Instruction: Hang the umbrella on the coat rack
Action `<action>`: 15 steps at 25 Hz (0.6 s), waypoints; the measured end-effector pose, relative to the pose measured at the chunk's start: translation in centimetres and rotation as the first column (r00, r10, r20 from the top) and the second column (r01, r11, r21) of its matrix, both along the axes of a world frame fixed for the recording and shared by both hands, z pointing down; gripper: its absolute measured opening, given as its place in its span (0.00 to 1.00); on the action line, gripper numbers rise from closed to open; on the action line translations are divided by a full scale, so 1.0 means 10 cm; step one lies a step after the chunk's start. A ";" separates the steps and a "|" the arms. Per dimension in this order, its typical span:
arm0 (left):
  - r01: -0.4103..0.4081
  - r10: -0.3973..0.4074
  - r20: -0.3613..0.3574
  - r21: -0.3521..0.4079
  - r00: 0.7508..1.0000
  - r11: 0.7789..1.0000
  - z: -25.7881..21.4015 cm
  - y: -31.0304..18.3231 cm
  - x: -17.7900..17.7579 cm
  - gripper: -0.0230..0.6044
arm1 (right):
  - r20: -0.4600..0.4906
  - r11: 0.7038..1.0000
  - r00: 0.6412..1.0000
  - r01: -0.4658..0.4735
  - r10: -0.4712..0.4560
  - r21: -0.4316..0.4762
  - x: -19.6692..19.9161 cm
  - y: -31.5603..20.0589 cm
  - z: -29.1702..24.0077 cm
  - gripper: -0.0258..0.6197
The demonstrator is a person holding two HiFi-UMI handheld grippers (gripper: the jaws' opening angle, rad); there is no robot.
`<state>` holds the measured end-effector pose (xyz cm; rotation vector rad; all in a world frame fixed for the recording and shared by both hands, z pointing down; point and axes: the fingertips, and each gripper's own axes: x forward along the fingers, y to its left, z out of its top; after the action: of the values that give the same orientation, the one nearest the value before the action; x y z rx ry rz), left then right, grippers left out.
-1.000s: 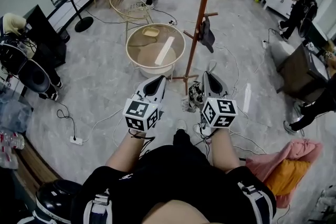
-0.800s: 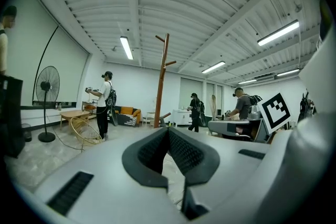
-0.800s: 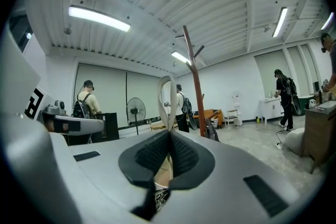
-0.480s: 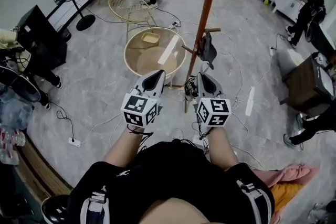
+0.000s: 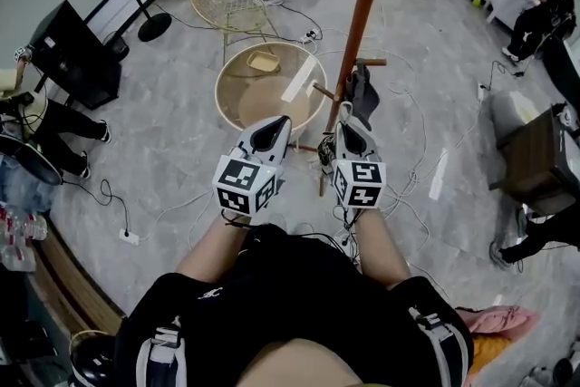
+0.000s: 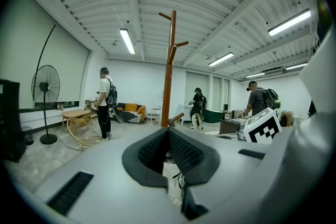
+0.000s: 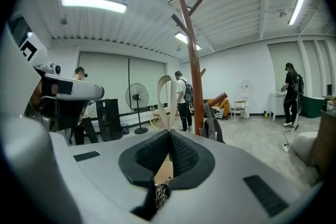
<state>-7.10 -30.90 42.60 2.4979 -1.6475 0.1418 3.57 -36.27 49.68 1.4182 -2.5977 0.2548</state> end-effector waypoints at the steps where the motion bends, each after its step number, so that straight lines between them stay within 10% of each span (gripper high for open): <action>1: -0.003 0.003 0.002 -0.001 1.000 1.000 0.01 -0.07 0.00 0.06 | -0.018 1.000 1.000 -0.009 0.009 -0.005 -0.01 -0.07 0.05 0.07; 15: 0.007 -0.007 -0.001 0.004 1.000 1.000 0.02 -0.57 -0.25 0.06 | -0.215 0.989 0.974 -0.093 0.067 -0.115 -0.10 -0.75 0.80 0.07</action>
<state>-9.65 -36.61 42.82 2.4942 -1.6572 0.1368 2.55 -43.73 57.66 1.4251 -2.3175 0.2565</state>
